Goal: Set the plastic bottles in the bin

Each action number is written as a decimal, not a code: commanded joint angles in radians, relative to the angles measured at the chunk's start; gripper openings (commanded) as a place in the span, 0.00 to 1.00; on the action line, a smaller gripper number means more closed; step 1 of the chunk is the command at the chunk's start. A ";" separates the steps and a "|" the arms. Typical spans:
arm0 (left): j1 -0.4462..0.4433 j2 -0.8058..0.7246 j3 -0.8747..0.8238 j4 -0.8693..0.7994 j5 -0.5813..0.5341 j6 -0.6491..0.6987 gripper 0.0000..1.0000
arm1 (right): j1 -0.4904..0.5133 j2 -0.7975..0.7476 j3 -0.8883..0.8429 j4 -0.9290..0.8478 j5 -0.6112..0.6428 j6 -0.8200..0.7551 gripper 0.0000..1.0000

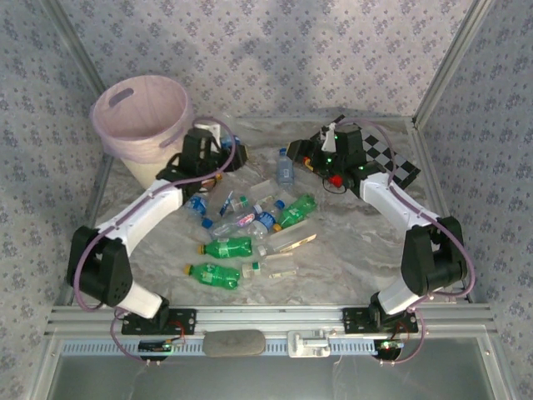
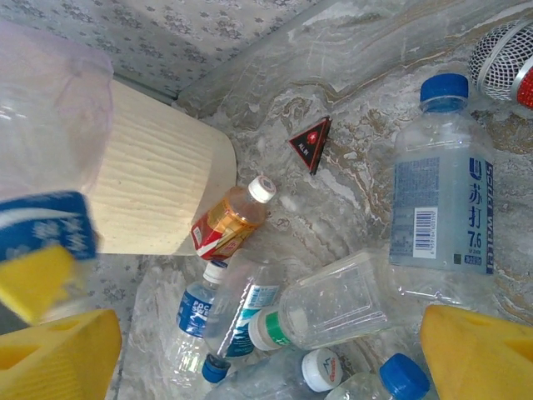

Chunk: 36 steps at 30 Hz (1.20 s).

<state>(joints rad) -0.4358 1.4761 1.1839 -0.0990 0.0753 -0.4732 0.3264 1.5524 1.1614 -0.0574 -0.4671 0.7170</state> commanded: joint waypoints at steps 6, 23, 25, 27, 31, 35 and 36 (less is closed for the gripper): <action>0.154 -0.128 0.177 -0.185 -0.042 0.133 0.51 | 0.026 0.056 0.019 -0.028 -0.030 -0.033 0.94; 0.448 -0.068 0.294 -0.256 -0.133 0.165 0.51 | 0.076 0.063 0.074 -0.073 -0.086 -0.140 0.99; 0.456 -0.031 0.323 -0.284 -0.128 0.172 0.51 | 0.083 0.062 0.084 -0.097 -0.071 -0.156 0.99; 0.460 0.012 0.363 -0.320 -0.129 0.186 0.51 | 0.087 0.058 0.090 -0.118 -0.055 -0.170 0.99; 0.466 0.084 0.432 -0.378 -0.117 0.198 0.54 | 0.092 0.054 0.096 -0.144 -0.031 -0.185 0.99; 0.466 0.132 0.476 -0.408 -0.106 0.193 0.62 | 0.094 0.055 0.102 -0.148 -0.022 -0.188 0.99; 0.465 0.137 0.483 -0.410 -0.104 0.190 0.65 | 0.093 0.056 0.106 -0.152 -0.019 -0.190 0.99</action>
<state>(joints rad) 0.0216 1.6032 1.6043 -0.4732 -0.0441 -0.2966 0.4133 1.6112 1.2297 -0.1734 -0.5083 0.5560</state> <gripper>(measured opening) 0.637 0.991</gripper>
